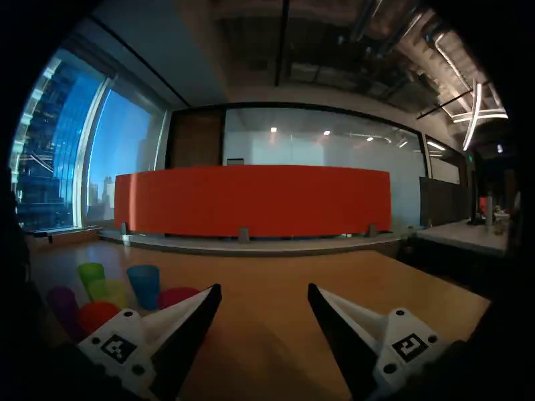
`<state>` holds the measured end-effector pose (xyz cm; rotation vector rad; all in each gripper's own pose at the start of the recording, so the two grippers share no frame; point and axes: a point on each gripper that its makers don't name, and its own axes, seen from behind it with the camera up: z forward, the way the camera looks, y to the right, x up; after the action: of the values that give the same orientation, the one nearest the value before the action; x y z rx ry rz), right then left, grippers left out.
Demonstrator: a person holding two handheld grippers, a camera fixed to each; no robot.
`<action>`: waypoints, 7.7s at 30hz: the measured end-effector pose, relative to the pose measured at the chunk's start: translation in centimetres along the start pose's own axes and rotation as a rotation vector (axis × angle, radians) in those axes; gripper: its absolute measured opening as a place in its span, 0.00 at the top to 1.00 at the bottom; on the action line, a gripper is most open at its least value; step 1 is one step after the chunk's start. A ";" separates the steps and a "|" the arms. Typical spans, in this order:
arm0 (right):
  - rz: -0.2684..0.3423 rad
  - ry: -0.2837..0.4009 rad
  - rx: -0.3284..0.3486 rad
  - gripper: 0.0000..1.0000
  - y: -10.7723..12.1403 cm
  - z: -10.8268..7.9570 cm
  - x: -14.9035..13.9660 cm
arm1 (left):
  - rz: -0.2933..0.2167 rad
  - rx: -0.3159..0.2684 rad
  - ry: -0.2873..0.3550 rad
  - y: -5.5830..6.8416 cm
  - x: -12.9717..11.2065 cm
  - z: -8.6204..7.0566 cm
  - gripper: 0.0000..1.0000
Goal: Pour water
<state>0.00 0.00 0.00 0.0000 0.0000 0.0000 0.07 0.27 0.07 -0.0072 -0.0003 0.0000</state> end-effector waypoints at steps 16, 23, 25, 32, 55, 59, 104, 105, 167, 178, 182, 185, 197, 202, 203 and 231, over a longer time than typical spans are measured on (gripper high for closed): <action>0.002 -0.037 0.007 0.00 0.0 0.0 0.2 | 0.039 -0.003 -0.016 0.7 0.9 0.3 0.13; 0.027 -0.036 0.043 0.00 -0.1 -0.1 4.1 | 0.031 -0.035 0.003 1.8 4.7 0.8 0.13; 0.030 -0.035 0.046 0.00 0.2 -0.1 5.5 | 0.023 -0.047 0.008 2.0 6.2 0.8 0.13; 0.056 -0.028 0.059 0.00 0.6 0.1 10.6 | -0.007 -0.081 -0.005 2.4 10.4 0.8 0.13; 0.023 -0.049 0.229 0.01 -4.0 0.5 19.9 | -0.052 -0.248 -0.006 4.4 20.4 1.1 0.13; 0.022 -0.050 0.304 0.01 -5.4 0.4 20.2 | -0.052 -0.306 -0.009 5.3 20.5 1.1 0.13; -0.105 -0.180 0.744 0.01 -13.6 -0.4 19.0 | 0.070 -0.671 -0.194 10.3 13.6 1.0 0.13; -0.104 -0.183 0.748 0.01 -13.7 -0.3 18.8 | 0.073 -0.675 -0.199 10.4 13.2 1.2 0.13; -0.230 -0.461 0.812 0.01 -15.1 6.1 4.8 | 0.292 -0.841 -0.613 15.5 -7.7 5.2 0.13; -0.232 -0.483 0.826 0.01 -15.7 6.9 3.8 | 0.312 -0.866 -0.639 17.1 -8.6 6.4 0.13; -0.236 -0.491 0.830 0.01 -16.0 7.3 3.4 | 0.317 -0.873 -0.644 17.6 -8.8 6.7 0.14; -0.235 -0.493 0.834 0.01 -16.2 7.5 3.2 | 0.321 -0.873 -0.649 17.7 -9.0 6.8 0.14; -0.243 -0.520 0.844 0.01 -16.7 8.0 2.3 | 0.356 -0.870 -0.638 18.0 -9.7 7.2 0.15; -0.248 -0.538 0.853 0.01 -17.3 8.1 1.6 | 0.353 -0.885 -0.641 18.3 -9.7 6.9 0.15; -0.249 -0.542 0.855 0.01 -17.4 8.1 1.4 | 0.353 -0.887 -0.641 18.3 -9.6 6.8 0.15; -0.299 -0.664 0.854 0.01 -20.5 9.9 -4.2 | 0.315 -0.851 -0.573 16.1 -6.6 7.4 0.17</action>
<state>-4.18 -20.51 9.91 0.8544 -0.6637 -0.2992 -6.52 16.45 7.33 -0.8581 -0.5723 0.3168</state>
